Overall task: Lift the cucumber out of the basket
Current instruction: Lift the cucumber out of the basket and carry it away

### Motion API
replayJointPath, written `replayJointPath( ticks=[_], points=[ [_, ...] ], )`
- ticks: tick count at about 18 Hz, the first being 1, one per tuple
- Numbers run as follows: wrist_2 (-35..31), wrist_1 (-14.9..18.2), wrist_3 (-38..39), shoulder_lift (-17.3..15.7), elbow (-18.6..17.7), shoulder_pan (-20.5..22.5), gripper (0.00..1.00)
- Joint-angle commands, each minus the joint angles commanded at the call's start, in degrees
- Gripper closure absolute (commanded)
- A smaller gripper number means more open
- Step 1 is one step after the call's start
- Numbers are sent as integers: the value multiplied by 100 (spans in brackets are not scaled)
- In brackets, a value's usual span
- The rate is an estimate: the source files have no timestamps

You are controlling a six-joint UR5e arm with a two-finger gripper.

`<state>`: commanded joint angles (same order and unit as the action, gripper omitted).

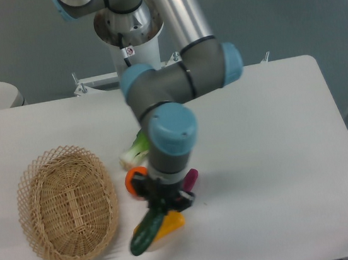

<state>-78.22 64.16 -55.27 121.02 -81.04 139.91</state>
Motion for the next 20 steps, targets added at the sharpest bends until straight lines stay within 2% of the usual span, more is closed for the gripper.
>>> replayJointPath(
  ticks=[4, 9, 15, 20],
  points=[
    [-62, 26, -518, 229, 308, 281, 95],
    [-167, 465, -1766, 361, 563, 633, 95],
    [-536, 475, -2865, 563, 722, 783, 94],
    [-747, 466, -3314, 572, 730, 809, 94]
  ],
)
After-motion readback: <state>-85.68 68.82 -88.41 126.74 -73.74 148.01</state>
